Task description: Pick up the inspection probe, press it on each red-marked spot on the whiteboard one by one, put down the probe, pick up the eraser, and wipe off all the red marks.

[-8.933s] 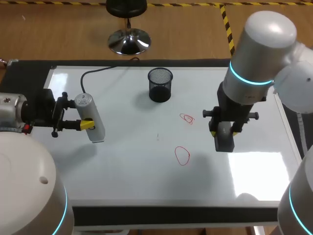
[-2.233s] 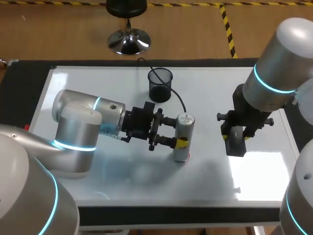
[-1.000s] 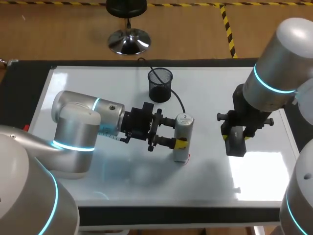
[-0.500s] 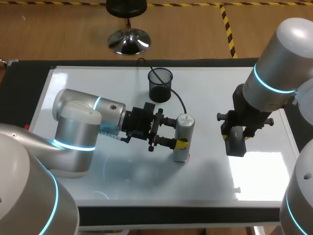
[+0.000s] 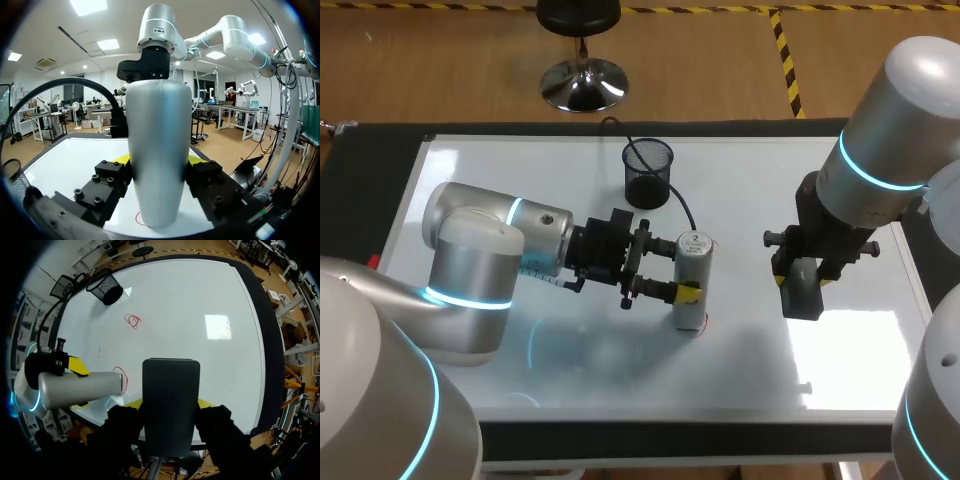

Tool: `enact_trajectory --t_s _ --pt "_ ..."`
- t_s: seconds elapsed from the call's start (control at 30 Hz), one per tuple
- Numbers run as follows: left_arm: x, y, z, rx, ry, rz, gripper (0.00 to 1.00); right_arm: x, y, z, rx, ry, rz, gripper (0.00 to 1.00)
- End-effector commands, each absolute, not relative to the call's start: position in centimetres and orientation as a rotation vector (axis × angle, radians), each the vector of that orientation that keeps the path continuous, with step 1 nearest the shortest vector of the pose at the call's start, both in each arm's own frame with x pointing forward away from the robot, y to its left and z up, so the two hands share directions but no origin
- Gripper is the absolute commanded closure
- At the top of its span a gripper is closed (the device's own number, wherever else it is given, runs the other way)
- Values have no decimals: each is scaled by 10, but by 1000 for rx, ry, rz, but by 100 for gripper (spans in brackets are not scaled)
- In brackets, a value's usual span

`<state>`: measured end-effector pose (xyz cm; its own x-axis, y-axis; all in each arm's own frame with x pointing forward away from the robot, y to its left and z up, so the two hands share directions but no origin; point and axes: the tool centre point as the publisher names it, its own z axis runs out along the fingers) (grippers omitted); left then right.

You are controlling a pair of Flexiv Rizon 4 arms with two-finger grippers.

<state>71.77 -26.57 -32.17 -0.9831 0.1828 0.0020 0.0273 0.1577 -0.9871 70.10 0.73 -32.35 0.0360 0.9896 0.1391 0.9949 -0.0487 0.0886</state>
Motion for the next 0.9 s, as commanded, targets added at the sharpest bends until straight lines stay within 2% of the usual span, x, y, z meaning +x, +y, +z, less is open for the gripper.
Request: enact_trajectory --t_s 0.03,0.9 --pt "716 -263 -316 -212 -2311 1954 100 701 6 -324 -2236 -2144 -257 100" --pt "715 -254 -268 -284 -2305 2029 100 701 6 -324 -2236 -2144 -257 100"
